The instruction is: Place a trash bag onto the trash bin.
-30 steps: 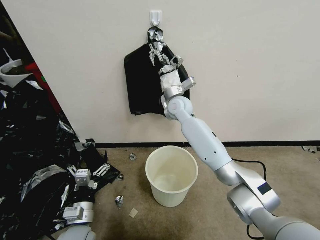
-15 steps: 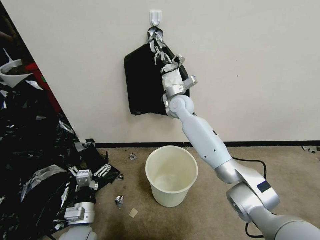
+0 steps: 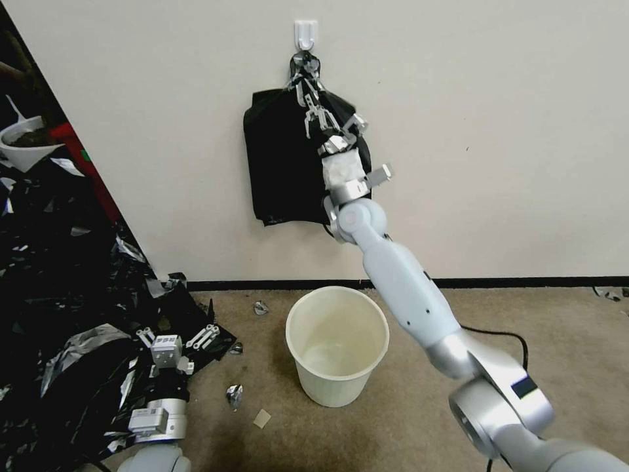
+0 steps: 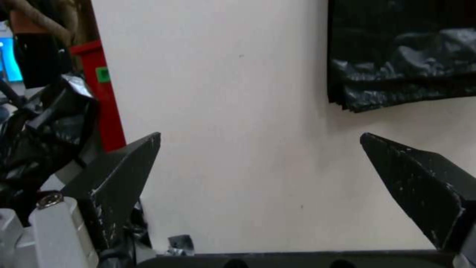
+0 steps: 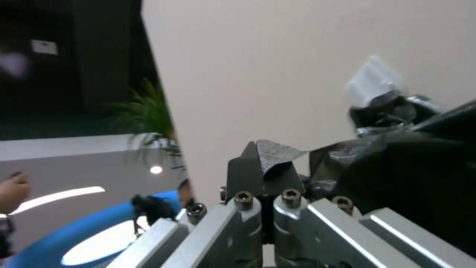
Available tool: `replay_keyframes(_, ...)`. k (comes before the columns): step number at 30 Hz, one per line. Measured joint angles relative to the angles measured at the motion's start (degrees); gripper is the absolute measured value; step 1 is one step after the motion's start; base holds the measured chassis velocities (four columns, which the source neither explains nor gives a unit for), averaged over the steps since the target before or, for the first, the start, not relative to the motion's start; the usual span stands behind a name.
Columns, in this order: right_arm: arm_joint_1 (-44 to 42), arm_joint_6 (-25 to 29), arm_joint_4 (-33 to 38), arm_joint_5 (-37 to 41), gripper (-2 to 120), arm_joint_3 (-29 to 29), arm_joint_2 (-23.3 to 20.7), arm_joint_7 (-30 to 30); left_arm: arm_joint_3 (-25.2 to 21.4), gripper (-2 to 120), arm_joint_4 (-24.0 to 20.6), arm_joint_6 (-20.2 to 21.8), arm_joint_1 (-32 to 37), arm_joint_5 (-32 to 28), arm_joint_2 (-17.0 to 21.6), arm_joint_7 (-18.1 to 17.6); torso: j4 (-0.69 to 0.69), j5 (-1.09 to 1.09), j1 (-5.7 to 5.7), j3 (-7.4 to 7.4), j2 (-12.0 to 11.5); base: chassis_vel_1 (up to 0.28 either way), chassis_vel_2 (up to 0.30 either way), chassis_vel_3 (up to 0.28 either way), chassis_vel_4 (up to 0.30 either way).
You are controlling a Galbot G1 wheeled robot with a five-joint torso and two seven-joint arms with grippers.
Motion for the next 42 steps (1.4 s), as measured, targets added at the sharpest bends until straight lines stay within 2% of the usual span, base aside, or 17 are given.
replay_keyframes(6, -8.27, -0.4, 5.74, -0.48, 0, 1.4, -0.79, -3.31, 0.06, 100, 0.27, -0.01, -0.41, -0.14, 0.18, 0.0, -0.01, 0.0, 0.0, 0.0, 0.0, 0.0, 0.0, 0.0, 0.0)
replay_keyframes(9, -15.04, -0.54, 9.87, -2.15, 0, 3.24, -1.19, -4.86, 0.21, 100, 0.48, -0.02, -0.65, -0.29, 0.26, 0.0, -0.01, 0.01, 0.0, 0.0, 0.0, 0.0, 0.0, 0.0, 0.0)
replay_keyframes(17, -26.64, -0.65, 17.82, -6.19, 0, 5.23, -2.57, -9.85, 0.53, 100, 0.75, -0.04, -1.14, -0.48, 0.25, 0.01, -0.01, 0.01, 0.0, -0.01, 0.0, 0.0, 0.0, 0.0, 0.0)
replay_keyframes(20, -28.16, -0.65, 18.75, -7.06, 0, 5.45, -2.85, -10.92, 0.57, 100, 0.76, -0.04, -1.27, -0.5, 0.26, 0.0, 0.0, 0.01, 0.0, 0.0, 0.0, 0.0, 0.0, 0.0, 0.0)
replay_keyframes(23, -32.35, -0.76, 20.24, -11.9, 0, 6.03, -4.26, -15.68, 1.1, 100, 0.48, -0.14, -2.82, -2.78, 1.38, 0.0, -0.01, 0.0, 0.0, 0.0, 0.0, 0.0, 0.0, 0.0, 0.0)
replay_keyframes(27, -31.97, -0.71, 19.53, -12.68, 0, 6.31, -4.42, -15.86, 1.59, 100, 0.03, -0.55, -3.58, -5.27, 2.28, 0.02, 0.0, 0.0, 0.0, 0.0, 0.0, 0.0, 0.0, 0.0, 0.0)
replay_keyframes(30, -28.13, -0.52, 17.1, -13.53, 0, 7.35, -4.51, -15.32, 3.41, 100, -2.24, -1.64, -6.38, -12.44, 6.29, 0.34, 0.0, -0.01, 0.0, 0.0, 0.0, 0.0, 0.0, 0.0, 0.0)
replay_keyframes(31, -28.13, -0.52, 17.1, -13.53, 0, 7.35, -4.51, -15.32, 3.41, 100, -2.24, -1.64, -6.38, -12.44, 6.29, 0.34, 0.0, -0.01, 0.0, 0.0, 0.0, 0.0, 0.0, 0.0, 0.0)
replay_keyframes(35, -22.65, 0.01, 13.47, -14.79, 0, 7.6, -4.46, -13.39, 5.32, 100, -5.25, -1.33, -13.09, -20.99, 16.07, 1.12, 0.01, -0.01, 0.0, 0.01, 0.0, 0.0, 0.0, 0.0, 0.0)
replay_keyframes(36, -22.65, 0.01, 13.47, -14.79, 0, 7.6, -4.46, -13.39, 5.32, 100, -5.25, -1.33, -13.09, -20.99, 16.07, 1.12, 0.01, -0.01, 0.0, 0.01, 0.0, 0.0, 0.0, 0.0, 0.0)
replay_keyframes(37, -20.97, 0.37, 11.82, -15.58, 0, 7.6, -4.25, -13.03, 6.01, 100, -5.97, -0.29, -16.41, -24.72, 20.13, 1.2, 0.0, -0.01, 0.0, 0.01, 0.0, 0.0, 0.0, 0.0, 0.0)
replay_keyframes(38, -20.7, 0.41, 11.51, -15.75, 0, 7.57, -4.2, -12.99, 6.21, 100, -6.13, 0.06, -17.35, -25.84, 21.26, 1.21, -0.01, -0.01, 0.01, 0.01, 0.0, 0.0, 0.0, 0.0, 0.0)
replay_keyframes(39, -19.61, 0.69, 10.15, -16.55, 0, 7.15, -3.96, -12.87, 7.08, 100, -6.34, 2.03, -20.83, -30.21, 25.32, 1.29, -0.01, 0.0, 0.01, 0.01, 0.0, 0.0, 0.0, 0.0, 0.0)
replay_keyframes(41, -19.32, 0.78, 9.71, -16.88, 0, 6.89, -3.79, -12.81, 7.44, 100, -6.34, 2.96, -22.26, -32.08, 26.82, 1.33, -0.01, -0.01, 0.01, 0.01, 0.0, 0.0, 0.0, 0.0, 0.0)
replay_keyframes(42, -19.04, 0.94, 9.06, -17.45, 0, 6.53, -3.52, -12.7, 8.01, 100, -6.35, 4.42, -24.36, -34.58, 28.75, 1.37, -0.01, 0.0, 0.01, 0.01, 0.0, 0.0, 0.0, 0.0, 0.0)
